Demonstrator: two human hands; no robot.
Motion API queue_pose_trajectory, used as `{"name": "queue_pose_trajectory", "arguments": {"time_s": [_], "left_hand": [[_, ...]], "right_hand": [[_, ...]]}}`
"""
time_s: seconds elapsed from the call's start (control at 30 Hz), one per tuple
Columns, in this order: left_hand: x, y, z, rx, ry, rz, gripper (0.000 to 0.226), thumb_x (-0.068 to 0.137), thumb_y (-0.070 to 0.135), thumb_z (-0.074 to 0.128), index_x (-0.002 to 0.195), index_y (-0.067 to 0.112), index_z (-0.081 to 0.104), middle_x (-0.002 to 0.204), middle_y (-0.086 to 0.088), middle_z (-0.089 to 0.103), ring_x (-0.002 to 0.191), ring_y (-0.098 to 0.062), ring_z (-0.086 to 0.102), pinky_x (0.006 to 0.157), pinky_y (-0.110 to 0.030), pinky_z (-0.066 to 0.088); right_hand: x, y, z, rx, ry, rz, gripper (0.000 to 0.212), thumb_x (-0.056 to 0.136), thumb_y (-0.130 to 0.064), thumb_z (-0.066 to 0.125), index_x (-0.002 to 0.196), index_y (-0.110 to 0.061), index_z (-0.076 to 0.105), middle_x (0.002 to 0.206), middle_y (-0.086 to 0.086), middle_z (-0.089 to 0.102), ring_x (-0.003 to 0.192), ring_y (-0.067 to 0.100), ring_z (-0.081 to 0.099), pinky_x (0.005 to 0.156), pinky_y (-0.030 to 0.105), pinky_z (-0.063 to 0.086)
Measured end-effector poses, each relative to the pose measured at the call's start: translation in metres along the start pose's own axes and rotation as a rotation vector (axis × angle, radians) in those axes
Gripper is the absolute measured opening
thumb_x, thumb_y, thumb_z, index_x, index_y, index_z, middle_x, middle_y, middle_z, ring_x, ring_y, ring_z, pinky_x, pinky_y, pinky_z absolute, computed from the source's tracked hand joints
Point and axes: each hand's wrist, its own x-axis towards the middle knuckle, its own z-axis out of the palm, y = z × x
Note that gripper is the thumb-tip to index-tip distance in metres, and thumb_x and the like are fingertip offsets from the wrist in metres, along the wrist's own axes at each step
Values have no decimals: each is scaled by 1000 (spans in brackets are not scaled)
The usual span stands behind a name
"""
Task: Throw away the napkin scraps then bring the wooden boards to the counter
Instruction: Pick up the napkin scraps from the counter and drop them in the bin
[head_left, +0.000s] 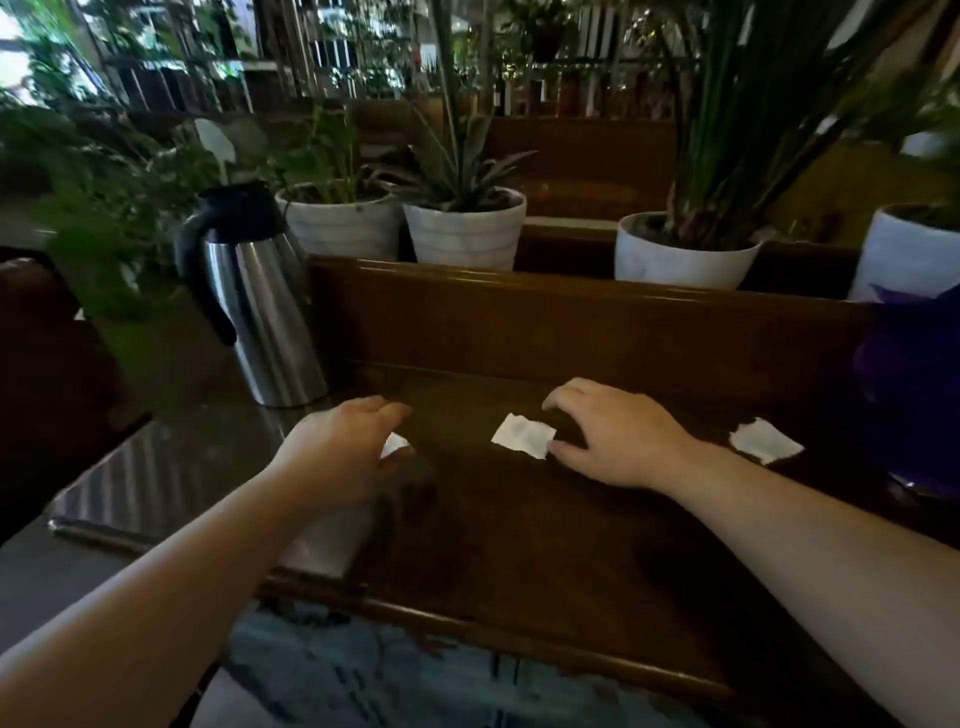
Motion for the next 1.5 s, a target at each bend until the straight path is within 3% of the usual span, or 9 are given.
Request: {"name": "queue_pose_trajectory", "arguments": {"time_s": [0.2,0.33,0.47,0.6,0.8,1.03,1.23,1.5], "left_hand": [[23,-50,28,72,-97,34,44,83,60,45,112,28,53,101,8,58,83,-13,58,62,-33,53],[24,-52,49,109,-177,152,46,83,65,38,110,30,53,100,8,56,77,-11,56,53,-26,43],[35,-47,57,40,-158,246,29,91,48,38,100,29,57,87,11,52,71,-8,52,58,-26,47],[47,-35,53,-3,-62,350,23,93,41,40,95,27,59,82,9,56,66,-9,50,54,-24,39],[61,-3,35,-100,60,462,16,91,32,51,88,21,63,72,3,59,56,-11,49,45,-24,37],[89,45,30,-134,82,475,19,93,35,46,93,23,61,73,9,50,55,-8,43,44,-20,26],[130,102,40,-175,31,503,25,95,41,39,105,26,57,90,5,59,68,-10,54,52,-27,43],[169,186,78,-142,5,542,26,95,43,40,103,26,58,89,4,60,69,-11,56,55,-32,51]], "right_hand": [[44,-7,18,-9,-44,106,42,87,-46,57,126,-32,49,127,-8,53,98,7,55,62,19,41],[50,-7,27,-1,-66,169,40,89,-44,56,125,-30,49,124,-7,52,97,7,55,67,22,44],[50,-8,35,21,-113,196,38,90,-44,54,125,-30,51,123,-7,52,102,9,53,75,28,48],[53,-5,43,40,-155,207,40,91,-42,53,129,-31,51,125,-6,51,108,13,52,79,31,48],[49,6,58,121,-131,233,23,93,-36,53,113,-26,61,100,-7,51,90,13,52,69,29,40],[23,51,35,121,-18,262,20,92,-39,51,106,-28,61,93,-11,51,80,7,49,57,24,34],[-18,97,10,102,70,297,6,89,-40,54,86,-38,49,81,-16,46,71,1,46,54,22,30],[-79,142,2,133,68,395,2,89,-39,58,89,-41,57,84,-18,51,72,-1,50,56,20,35]]}}
